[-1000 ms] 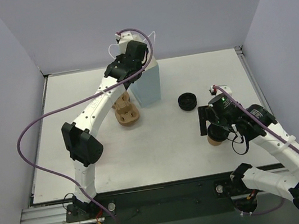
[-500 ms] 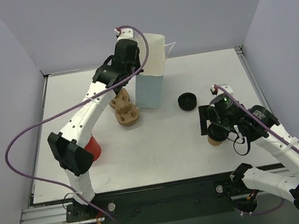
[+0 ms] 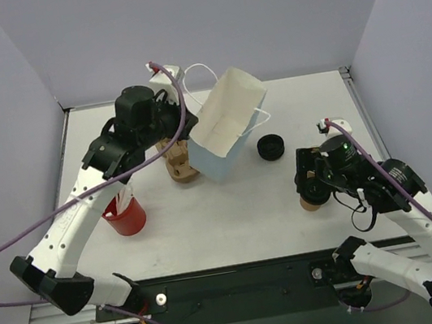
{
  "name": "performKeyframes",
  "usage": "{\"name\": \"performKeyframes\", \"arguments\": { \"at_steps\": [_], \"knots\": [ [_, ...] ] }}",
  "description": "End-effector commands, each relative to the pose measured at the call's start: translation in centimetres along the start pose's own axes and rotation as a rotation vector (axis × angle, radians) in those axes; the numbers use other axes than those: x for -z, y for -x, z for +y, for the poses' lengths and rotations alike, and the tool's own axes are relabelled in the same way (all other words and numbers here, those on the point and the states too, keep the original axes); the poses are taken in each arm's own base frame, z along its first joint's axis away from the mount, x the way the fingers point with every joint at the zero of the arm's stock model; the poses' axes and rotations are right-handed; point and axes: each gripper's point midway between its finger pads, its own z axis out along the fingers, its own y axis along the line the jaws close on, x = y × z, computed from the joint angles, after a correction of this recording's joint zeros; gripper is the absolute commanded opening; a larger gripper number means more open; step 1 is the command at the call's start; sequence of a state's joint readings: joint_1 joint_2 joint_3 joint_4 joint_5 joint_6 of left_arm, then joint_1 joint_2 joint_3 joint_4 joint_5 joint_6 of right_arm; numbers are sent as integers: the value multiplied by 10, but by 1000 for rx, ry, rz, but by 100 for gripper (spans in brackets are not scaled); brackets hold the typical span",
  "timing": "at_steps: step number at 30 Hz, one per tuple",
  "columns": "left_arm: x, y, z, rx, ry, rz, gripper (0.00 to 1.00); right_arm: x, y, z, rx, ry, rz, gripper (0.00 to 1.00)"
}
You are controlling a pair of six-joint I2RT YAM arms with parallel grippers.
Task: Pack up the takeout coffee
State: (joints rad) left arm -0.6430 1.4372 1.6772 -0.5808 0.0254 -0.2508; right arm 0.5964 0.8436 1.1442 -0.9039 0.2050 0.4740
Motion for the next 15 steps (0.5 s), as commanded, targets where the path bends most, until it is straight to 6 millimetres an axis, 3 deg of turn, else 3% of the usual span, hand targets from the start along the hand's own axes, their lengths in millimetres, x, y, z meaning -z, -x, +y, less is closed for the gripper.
{"name": "performKeyframes", "arguments": {
  "at_steps": [1, 5, 9, 15],
  "knots": [
    [36, -14, -23, -118, -183, 28, 0, 16, 8, -14, -36, -39, -55, 89],
    [56, -52, -34, -157, -305, 110, 0, 19, 10, -16, -41, -44, -72, 89],
    [59, -89, -39, -143, -396, 211, 0, 18, 10, -16, -40, -48, -68, 89],
    [60, -111, -40, -136, -472, 278, 0, 19, 12, -15, -38, -40, -70, 88]
  ]
}}
